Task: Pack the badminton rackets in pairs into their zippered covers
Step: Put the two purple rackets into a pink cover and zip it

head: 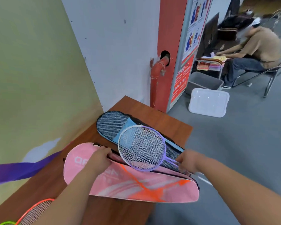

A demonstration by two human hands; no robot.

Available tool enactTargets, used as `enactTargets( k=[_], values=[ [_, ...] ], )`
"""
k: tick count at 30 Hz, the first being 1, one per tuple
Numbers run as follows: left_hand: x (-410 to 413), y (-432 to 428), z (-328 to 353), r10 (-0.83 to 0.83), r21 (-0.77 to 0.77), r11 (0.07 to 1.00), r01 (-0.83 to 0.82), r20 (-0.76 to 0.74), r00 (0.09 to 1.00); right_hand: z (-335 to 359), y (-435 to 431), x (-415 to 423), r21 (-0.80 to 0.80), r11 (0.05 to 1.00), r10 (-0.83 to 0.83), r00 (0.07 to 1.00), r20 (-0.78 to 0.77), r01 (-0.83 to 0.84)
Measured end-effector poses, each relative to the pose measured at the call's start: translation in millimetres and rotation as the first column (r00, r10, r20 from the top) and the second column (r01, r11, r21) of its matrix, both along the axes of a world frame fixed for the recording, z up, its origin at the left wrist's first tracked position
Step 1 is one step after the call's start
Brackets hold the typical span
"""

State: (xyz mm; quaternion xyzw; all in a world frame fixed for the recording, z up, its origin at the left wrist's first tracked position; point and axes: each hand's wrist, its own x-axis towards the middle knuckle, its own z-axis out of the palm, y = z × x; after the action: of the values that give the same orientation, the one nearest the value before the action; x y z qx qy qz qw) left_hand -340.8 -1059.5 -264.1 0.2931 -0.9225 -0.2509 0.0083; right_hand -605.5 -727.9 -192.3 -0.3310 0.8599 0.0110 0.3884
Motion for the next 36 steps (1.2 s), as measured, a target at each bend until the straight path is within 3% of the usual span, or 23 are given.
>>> enactTargets(
  k=[10, 17, 24, 29, 36],
  values=[
    [-8, 21, 13, -0.154, 0.036, 0.987, 0.154, 0.005, 0.988, -17, 19, -10, -0.063, 0.998, 0.027, 1.0, 0.009, -0.026],
    [-17, 19, 26, -0.017, 0.066, 0.998, 0.017, 0.003, 1.0, -29, 40, -19, -0.001, 0.988, 0.157, 0.987, 0.024, -0.157],
    [-36, 39, 38, -0.031, 0.106, 0.994, 0.026, 0.049, 0.998, -17, 25, -3, 0.121, 0.901, 0.431, 0.892, -0.135, -0.417],
    [-47, 68, 34, -0.08, 0.128, 0.99, 0.065, 0.112, 0.991, -37, -7, 18, 0.087, 0.916, 0.396, 0.918, -0.031, -0.392],
    [-43, 79, 18, 0.079, 0.111, 0.99, -0.091, 0.103, 0.991, -67, -34, 32, -0.002, 0.959, 0.282, 0.948, 0.146, -0.285]
  ],
)
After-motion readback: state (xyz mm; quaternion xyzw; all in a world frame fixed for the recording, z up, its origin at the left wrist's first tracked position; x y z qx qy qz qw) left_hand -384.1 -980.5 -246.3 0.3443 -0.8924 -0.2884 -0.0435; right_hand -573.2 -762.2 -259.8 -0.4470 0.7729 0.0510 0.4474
